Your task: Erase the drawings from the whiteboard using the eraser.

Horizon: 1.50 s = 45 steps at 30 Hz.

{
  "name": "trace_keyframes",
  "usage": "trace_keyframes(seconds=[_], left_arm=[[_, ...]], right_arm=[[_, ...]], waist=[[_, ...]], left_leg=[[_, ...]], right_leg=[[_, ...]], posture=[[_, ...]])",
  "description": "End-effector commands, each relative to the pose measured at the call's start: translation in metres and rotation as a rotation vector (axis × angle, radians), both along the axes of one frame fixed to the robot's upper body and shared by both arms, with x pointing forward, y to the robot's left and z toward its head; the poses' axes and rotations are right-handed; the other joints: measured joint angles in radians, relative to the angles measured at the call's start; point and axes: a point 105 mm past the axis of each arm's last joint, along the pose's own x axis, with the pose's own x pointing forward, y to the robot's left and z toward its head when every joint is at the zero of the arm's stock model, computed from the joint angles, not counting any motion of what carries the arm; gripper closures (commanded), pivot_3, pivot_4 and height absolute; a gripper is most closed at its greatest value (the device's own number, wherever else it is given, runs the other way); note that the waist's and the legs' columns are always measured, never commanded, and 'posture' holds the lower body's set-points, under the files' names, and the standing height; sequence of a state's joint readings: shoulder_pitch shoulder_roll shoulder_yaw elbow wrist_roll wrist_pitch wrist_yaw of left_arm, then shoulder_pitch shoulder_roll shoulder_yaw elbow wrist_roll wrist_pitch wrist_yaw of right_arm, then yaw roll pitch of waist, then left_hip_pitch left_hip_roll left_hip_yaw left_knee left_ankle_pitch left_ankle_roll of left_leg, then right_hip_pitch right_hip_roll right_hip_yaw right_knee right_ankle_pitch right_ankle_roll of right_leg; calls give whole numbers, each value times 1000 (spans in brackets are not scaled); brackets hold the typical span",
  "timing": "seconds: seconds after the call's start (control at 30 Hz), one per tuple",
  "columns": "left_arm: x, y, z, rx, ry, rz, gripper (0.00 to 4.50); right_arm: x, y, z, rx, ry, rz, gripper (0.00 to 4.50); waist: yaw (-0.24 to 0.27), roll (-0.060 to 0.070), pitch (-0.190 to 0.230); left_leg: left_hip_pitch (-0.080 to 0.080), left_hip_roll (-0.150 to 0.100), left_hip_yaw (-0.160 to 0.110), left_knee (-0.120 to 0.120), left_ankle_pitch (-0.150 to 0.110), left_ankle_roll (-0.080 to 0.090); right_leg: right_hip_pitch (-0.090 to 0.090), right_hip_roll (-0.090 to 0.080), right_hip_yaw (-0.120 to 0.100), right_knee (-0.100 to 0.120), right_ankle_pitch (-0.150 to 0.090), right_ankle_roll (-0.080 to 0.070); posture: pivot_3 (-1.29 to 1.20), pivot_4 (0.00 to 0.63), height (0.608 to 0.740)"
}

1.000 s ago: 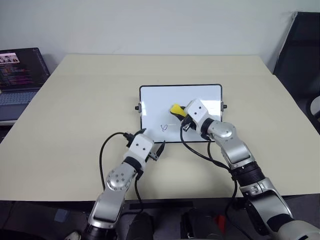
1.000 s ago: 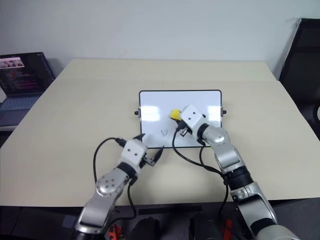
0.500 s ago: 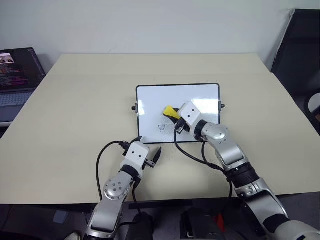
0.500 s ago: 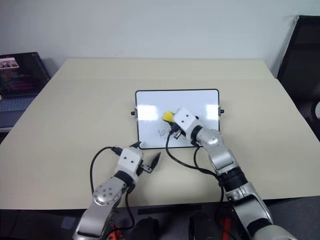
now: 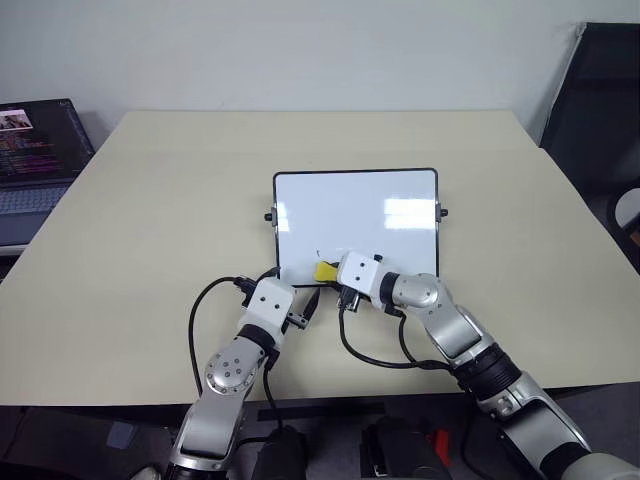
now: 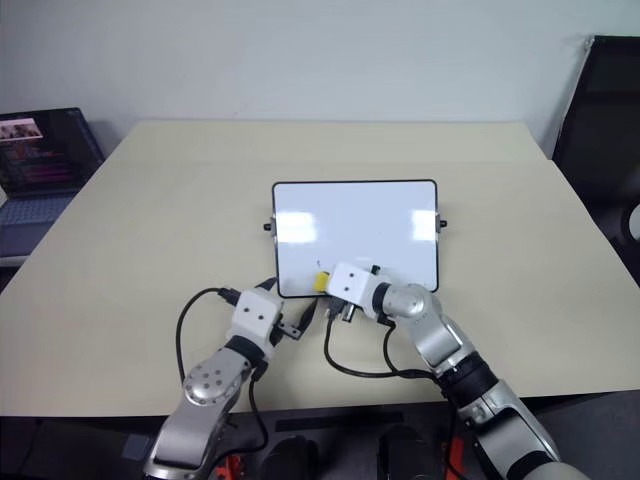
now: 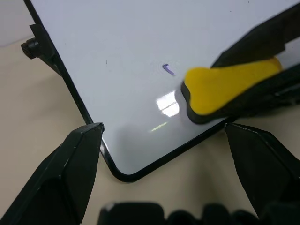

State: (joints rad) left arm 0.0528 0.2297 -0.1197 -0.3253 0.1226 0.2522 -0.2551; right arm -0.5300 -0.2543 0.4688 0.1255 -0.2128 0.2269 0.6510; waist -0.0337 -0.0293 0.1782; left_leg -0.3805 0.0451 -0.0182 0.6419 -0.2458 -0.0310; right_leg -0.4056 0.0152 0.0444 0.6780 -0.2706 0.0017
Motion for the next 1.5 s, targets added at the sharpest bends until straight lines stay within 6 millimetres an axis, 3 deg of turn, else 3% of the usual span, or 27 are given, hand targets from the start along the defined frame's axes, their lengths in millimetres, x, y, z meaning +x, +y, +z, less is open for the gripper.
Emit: trace_keyframes(seconds=[0.03,0.17,0.33,0.43,0.6,0.8,1.0,1.17,1.27,1.5], left_arm=[[0,-2,18,-11,-61,-10,0],[1,-1,19,-7,-61,-13,0],[3,-2,19,-4,-61,-21,0],[3,-1,20,-4,-63,-21,0],[2,-1,20,-4,-62,-18,0],[1,0,20,-4,-58,-13,0],[2,-4,30,-23,-96,-40,0],[4,-26,52,-92,-157,-166,0],[7,-40,58,-125,-155,-255,0],[1,-75,62,-160,-62,-598,0]], right_arm=[[4,-19,-25,-77,81,-80,3465],[17,-19,-11,-22,17,-129,3465],[44,-4,34,114,-181,-212,3465],[53,-1,48,140,-252,-245,3465],[60,-3,47,121,-272,-271,3465],[49,-7,33,113,-211,-232,3465],[38,-22,49,246,-182,-219,3465],[19,-46,80,399,-167,-207,3465],[10,-67,87,394,-167,-241,3465],[-6,-152,87,315,-119,-533,3465]], waist=[[0,0,0],[0,0,0],[-6,0,1],[-5,0,1],[-2,0,1],[1,0,1],[4,0,1],[5,0,2],[5,0,2],[4,0,2]], left_leg=[[0,0,0,0,0,0],[0,0,0,1,0,0],[1,0,-1,1,0,0],[0,0,-2,1,0,0],[-3,0,-1,0,0,-1],[-3,0,-2,-2,0,-1],[-3,0,-3,-2,0,-1],[-10,0,-3,-2,0,-1],[-18,-1,-3,-1,0,-1],[-20,-4,-4,-1,-1,-2]], right_leg=[[0,0,0,0,0,0],[0,0,0,0,0,0],[-1,1,0,1,0,0],[-1,1,0,1,0,0],[-1,0,1,-1,3,6],[-1,-1,0,-2,3,6],[-1,-1,0,-2,3,6],[-4,-1,-1,-5,3,7],[-10,0,-1,-5,4,8],[-13,1,-2,-6,3,8]], posture=[[0,150,740],[0,150,740],[0,150,740],[0,150,740],[0,150,740],[0,150,740],[0,150,740],[0,150,740],[0,150,740],[0,150,740]])
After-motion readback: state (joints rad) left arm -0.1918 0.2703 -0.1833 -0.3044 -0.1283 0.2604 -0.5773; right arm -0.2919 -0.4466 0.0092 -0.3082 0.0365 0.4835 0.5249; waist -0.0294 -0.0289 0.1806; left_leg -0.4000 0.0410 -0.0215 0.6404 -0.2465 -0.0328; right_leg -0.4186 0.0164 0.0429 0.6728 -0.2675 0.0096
